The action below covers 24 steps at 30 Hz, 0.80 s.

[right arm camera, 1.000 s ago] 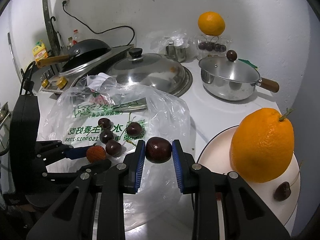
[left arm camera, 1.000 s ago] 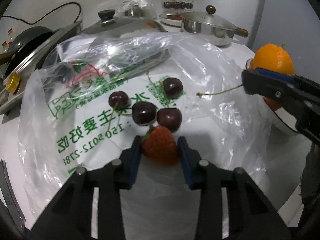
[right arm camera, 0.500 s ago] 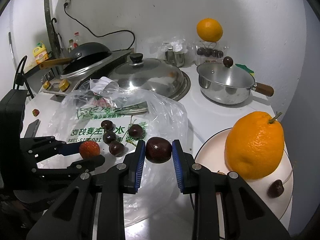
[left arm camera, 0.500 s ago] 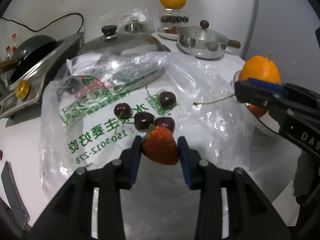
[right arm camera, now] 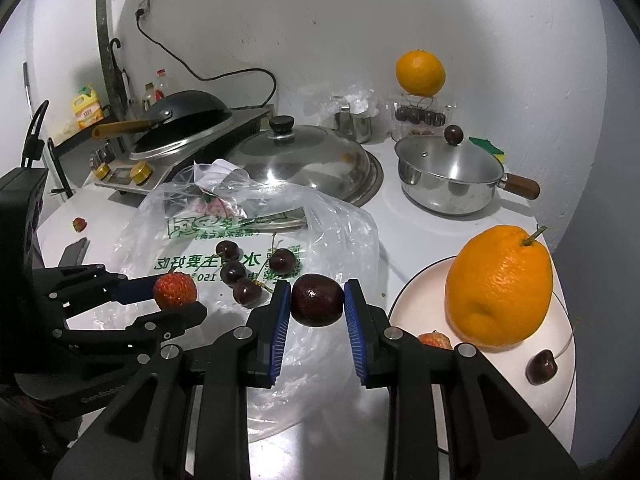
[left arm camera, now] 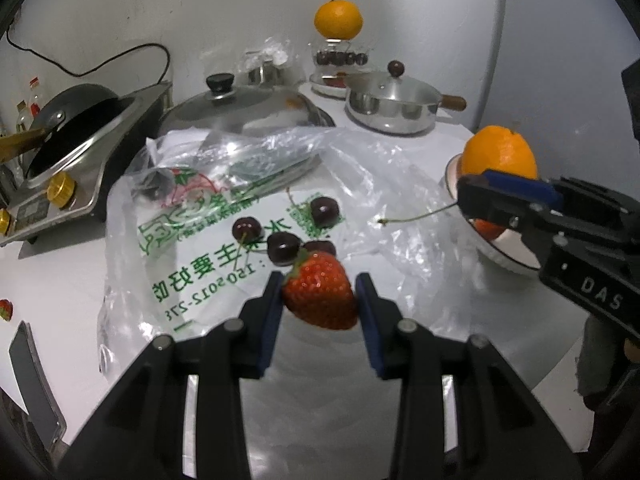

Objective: Organize fruits
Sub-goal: 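Carry the strawberry in the left gripper and cherry in the right gripper over the plate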

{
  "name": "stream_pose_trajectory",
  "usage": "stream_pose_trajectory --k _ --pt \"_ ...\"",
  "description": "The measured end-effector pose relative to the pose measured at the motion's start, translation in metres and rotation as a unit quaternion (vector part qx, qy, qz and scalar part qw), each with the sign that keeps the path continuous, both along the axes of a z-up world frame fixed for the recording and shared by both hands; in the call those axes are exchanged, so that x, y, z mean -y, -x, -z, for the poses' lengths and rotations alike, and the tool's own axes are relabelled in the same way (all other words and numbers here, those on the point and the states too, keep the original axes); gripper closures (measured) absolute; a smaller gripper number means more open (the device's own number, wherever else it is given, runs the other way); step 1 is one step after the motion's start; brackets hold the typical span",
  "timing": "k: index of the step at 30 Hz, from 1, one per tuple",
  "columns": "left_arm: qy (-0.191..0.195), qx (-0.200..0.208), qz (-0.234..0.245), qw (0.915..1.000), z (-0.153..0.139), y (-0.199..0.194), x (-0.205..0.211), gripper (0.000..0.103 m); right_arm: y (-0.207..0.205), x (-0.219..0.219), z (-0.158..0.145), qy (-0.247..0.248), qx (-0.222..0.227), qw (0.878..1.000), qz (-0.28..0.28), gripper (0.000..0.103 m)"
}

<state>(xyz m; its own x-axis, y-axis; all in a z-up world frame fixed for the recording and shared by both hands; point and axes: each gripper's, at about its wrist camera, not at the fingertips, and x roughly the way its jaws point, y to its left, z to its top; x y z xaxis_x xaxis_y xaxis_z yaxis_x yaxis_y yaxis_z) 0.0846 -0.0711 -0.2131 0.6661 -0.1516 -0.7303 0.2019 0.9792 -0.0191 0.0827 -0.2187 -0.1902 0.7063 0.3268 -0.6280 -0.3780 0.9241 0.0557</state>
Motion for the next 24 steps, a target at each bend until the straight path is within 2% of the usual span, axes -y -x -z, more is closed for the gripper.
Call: stream_pose_trajectory --k 24 --pt "-0.011 0.031 0.011 0.9994 -0.024 0.026 0.027 0.066 0.028 0.027 -0.015 -0.013 0.023 1.000 0.013 0.074"
